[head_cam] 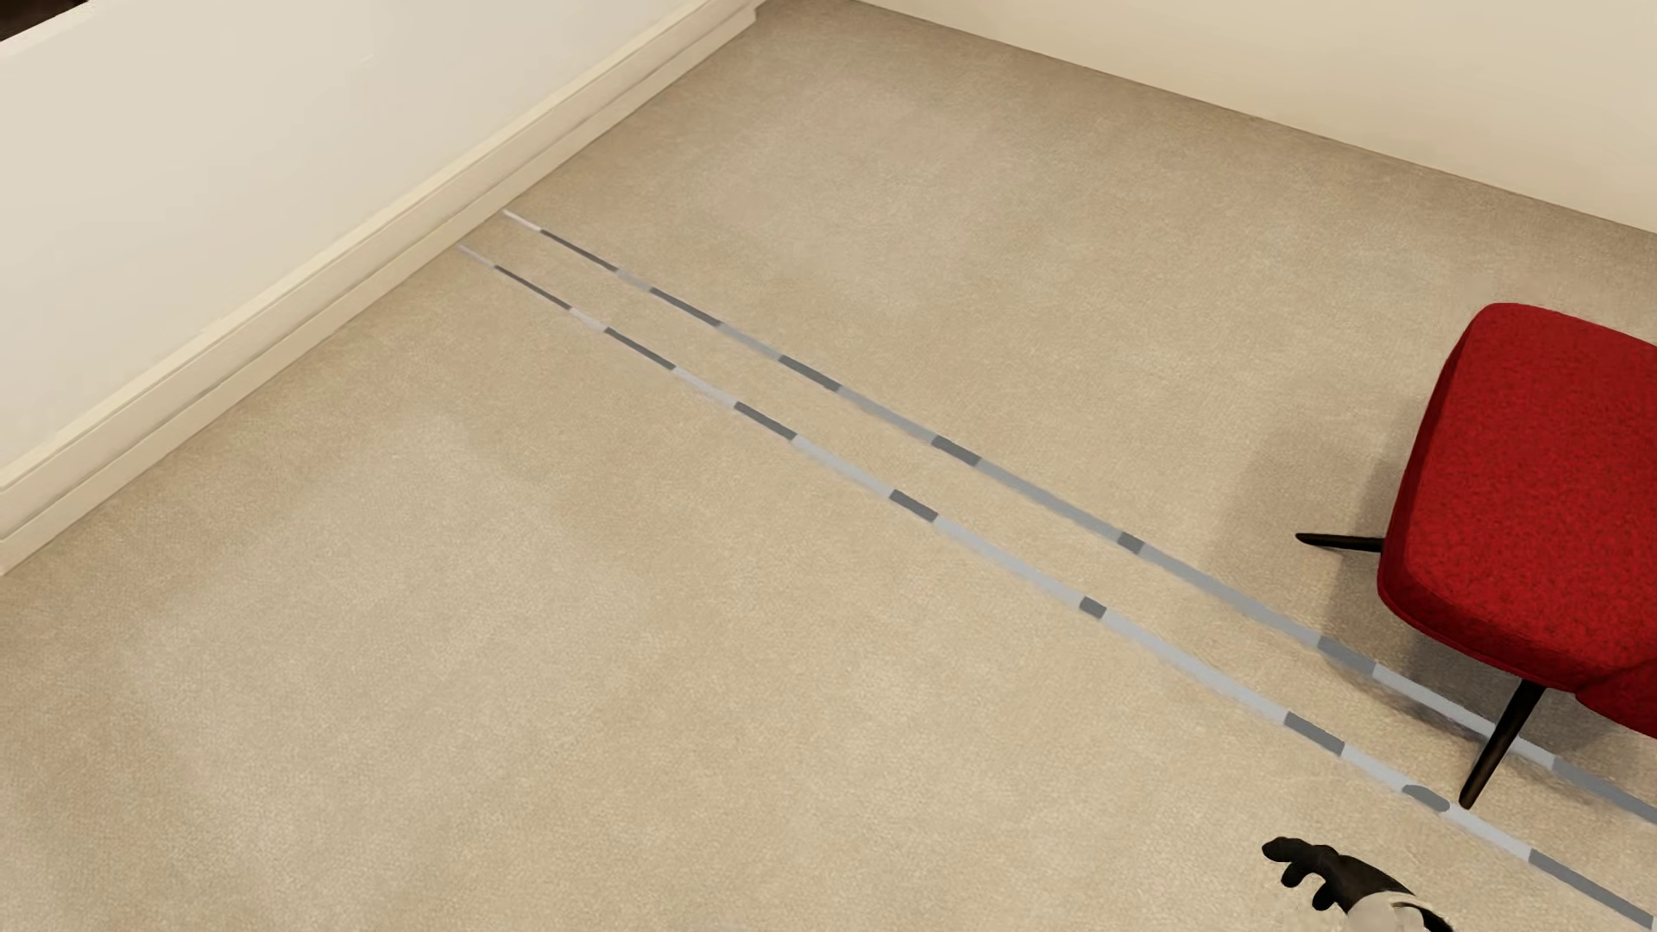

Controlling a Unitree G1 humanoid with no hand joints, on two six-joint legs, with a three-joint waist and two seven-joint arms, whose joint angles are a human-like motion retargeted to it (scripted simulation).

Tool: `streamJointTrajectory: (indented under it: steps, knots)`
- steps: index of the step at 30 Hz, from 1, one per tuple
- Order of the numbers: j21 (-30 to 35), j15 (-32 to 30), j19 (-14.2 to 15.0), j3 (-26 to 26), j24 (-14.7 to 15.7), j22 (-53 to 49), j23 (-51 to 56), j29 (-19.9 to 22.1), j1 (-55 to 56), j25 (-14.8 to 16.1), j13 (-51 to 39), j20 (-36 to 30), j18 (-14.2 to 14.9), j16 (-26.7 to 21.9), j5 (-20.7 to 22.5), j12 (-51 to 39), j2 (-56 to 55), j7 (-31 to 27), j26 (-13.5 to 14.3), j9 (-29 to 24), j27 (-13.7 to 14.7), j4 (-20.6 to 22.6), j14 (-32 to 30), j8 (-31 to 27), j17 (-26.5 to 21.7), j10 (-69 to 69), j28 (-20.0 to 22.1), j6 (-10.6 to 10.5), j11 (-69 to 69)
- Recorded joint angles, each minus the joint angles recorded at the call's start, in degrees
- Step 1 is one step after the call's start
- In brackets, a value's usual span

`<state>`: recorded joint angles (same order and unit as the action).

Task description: Get up from the chair

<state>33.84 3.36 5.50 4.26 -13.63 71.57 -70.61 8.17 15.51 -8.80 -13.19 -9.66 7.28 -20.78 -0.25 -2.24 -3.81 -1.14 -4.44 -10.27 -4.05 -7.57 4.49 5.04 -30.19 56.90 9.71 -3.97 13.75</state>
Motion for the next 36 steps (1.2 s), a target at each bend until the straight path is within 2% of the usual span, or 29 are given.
streamJointTrajectory:
  steps: [2,4,6,8,9,10,11,12,14,15,16,18,19,21,24,26,28,29,30,33,34,36]
  knots:
    - [-0.4,2.6,0.5,1.6,-0.9,0.9,0.4,0.0,6.1,1.5,-0.8,0.8,-2.0,1.1,0.1,0.6,4.2,-1.3,-0.6,-0.3,0.7,4.6,1.4,0.3,-1.2,-10.6,-2.1,0.1,-2.5]
    - [0.4,4.8,0.5,2.7,0.5,2.4,0.1,0.8,7.8,2.2,-0.8,1.1,-3.0,2.1,0.5,1.2,8.4,-1.3,-0.1,-0.1,1.5,8.9,-2.3,0.6,-2.2,-29.1,-1.0,0.0,-4.4]
    - [1.4,5.6,0.0,3.2,1.2,2.9,-0.5,0.3,6.2,2.2,-0.7,1.6,-2.5,1.8,1.5,2.8,12.2,0.1,-0.6,0.8,1.7,10.2,-8.9,1.5,-2.0,-43.5,-1.3,-0.3,-4.6]
    - [0.2,6.2,0.0,3.0,0.9,3.5,-0.6,-0.6,3.5,1.0,0.0,2.7,-1.8,0.3,2.7,5.0,15.1,2.2,-1.3,2.1,1.3,8.8,-8.0,1.9,-0.7,-41.4,-2.0,-0.1,-0.1]
    - [-0.8,5.8,1.7,2.3,1.5,4.0,-0.3,0.1,1.5,1.1,0.6,2.8,-2.6,-0.4,2.1,5.8,14.9,2.3,-1.6,2.7,1.3,8.7,-9.3,2.2,0.2,-41.9,-1.5,0.8,5.8]
    - [-2.0,3.3,7.0,1.5,2.0,5.2,-0.3,0.5,-0.6,2.1,1.4,2.0,-3.4,-0.7,0.1,5.5,13.0,1.4,-1.7,2.7,1.1,9.2,-9.3,2.4,0.8,-40.7,-1.8,1.4,15.0]
    - [-2.6,-3.7,15.1,0.7,2.6,5.3,-0.1,0.2,-2.9,3.3,2.3,1.2,-4.8,-0.7,-2.6,5.2,9.6,1.0,-2.2,2.5,0.6,9.5,-8.2,2.9,1.0,-39.7,-1.8,1.8,26.0]
    - [-2.3,-8.4,18.6,-0.1,3.7,4.2,0.1,-0.8,-5.5,4.3,2.5,0.9,-6.8,-1.1,-5.1,4.9,5.3,1.5,-2.3,1.9,0.2,9.5,-6.1,3.1,1.2,-39.2,-1.2,2.4,37.2]
    - [-1.1,-3.5,15.0,-1.7,3.7,3.0,-1.0,0.1,-10.3,4.3,2.5,1.0,-7.3,-1.1,-7.0,3.0,-1.2,2.1,-1.2,0.5,-0.1,8.9,-3.6,1.8,1.9,-39.1,0.3,2.3,47.7]
    - [-2.0,-1.8,14.6,-2.2,4.1,2.2,-1.3,-0.2,-11.6,4.7,3.3,0.0,-6.9,-1.0,-7.7,2.4,-3.8,1.7,-0.9,1.0,-0.3,8.1,-2.7,1.0,2.2,-39.1,1.4,2.1,47.0]
    - [-3.0,-0.5,14.1,-2.7,4.8,0.9,-1.3,-0.4,-12.9,5.4,4.1,-0.8,-5.9,-1.1,-8.2,2.1,-5.6,1.5,-0.2,1.6,-0.2,7.3,-1.8,0.3,2.5,-39.4,2.1,2.0,42.9]
    - [-4.6,-0.4,11.1,-3.7,3.8,-0.5,-1.3,-0.7,-13.9,4.7,4.9,-2.6,-4.4,-1.5,-8.2,1.1,-7.2,0.8,0.5,2.6,0.0,5.3,0.4,-1.5,2.9,-38.9,2.5,2.2,28.3]
    - [-5.5,-3.0,11.3,-3.5,3.8,-0.9,-1.4,-0.6,-13.0,4.7,5.5,-4.2,-3.7,-1.7,-8.5,0.4,-7.3,0.1,0.9,2.8,0.2,4.3,2.3,-2.9,2.9,-36.2,3.0,2.5,20.1]
    - [-5.8,-8.7,9.7,-3.2,3.9,-0.9,-1.9,-0.6,-10.5,5.3,6.6,-6.6,-2.1,-1.6,-9.7,-0.2,-6.7,-1.3,1.1,4.2,0.0,2.3,4.6,-6.1,2.6,-31.7,2.8,2.9,6.0]
    - [-6.4,-14.3,12.6,-2.6,3.8,0.0,-1.5,-0.8,-8.9,5.0,7.1,-8.1,0.0,-1.2,-11.9,-0.7,-6.4,-3.7,1.2,5.0,0.3,-0.1,4.7,-7.6,1.8,-30.8,2.5,3.5,3.0]
    - [-7.2,-8.3,11.2,-2.4,3.4,1.0,-0.7,-0.8,-6.4,4.6,7.6,-9.0,2.1,-1.2,-11.5,-0.9,-4.3,-5.4,1.5,5.7,1.0,-1.9,2.2,-6.7,1.1,-30.8,2.1,3.8,4.2]
    - [-7.6,-1.4,9.0,-1.6,1.3,1.4,0.2,-1.4,-2.6,2.7,7.3,-8.6,3.8,-1.0,-9.9,-1.4,-1.4,-5.8,1.2,5.8,1.5,-4.0,-0.4,-5.3,-0.3,-30.0,1.0,3.1,1.5]
    - [-7.5,-0.9,9.0,-1.5,2.4,3.1,0.3,-0.7,-1.2,3.2,6.4,-7.4,4.1,-0.4,-9.1,-2.6,-1.2,-6.1,1.3,5.3,2.0,-4.7,-2.6,-4.9,-0.6,-30.0,1.2,2.5,1.3]
    - [-7.3,-0.9,9.2,-1.6,2.7,4.0,-0.2,0.5,-0.2,3.5,5.8,-7.5,4.1,-0.1,-8.2,-2.7,-1.3,-6.1,0.8,5.3,2.0,-4.9,-4.3,-4.2,-0.5,-29.9,1.6,2.2,1.5]
    - [-10.1,0.2,7.4,-1.7,-1.2,4.5,0.0,0.5,0.9,4.1,5.8,-10.0,2.1,0.3,-7.0,-2.6,1.0,-3.4,-1.0,5.6,2.2,-2.7,-2.3,-2.8,-1.1,-27.9,-4.2,1.7,-1.9]
    - [-8.7,1.0,10.1,-1.4,-2.3,6.0,0.5,-0.4,-0.1,4.8,6.3,-11.0,2.9,1.2,-7.3,-3.8,1.5,-2.6,0.9,5.0,2.5,-1.5,-0.6,-2.5,-1.5,-28.8,-1.3,1.1,-2.1]
    - [-8.7,0.6,9.3,-1.3,-1.5,5.9,-0.6,-0.1,-1.6,5.9,6.5,-10.6,1.4,1.3,-6.5,-4.1,1.9,-1.6,1.2,5.2,2.5,0.1,1.1,-2.0,-0.7,-31.2,-0.7,0.6,-3.4]
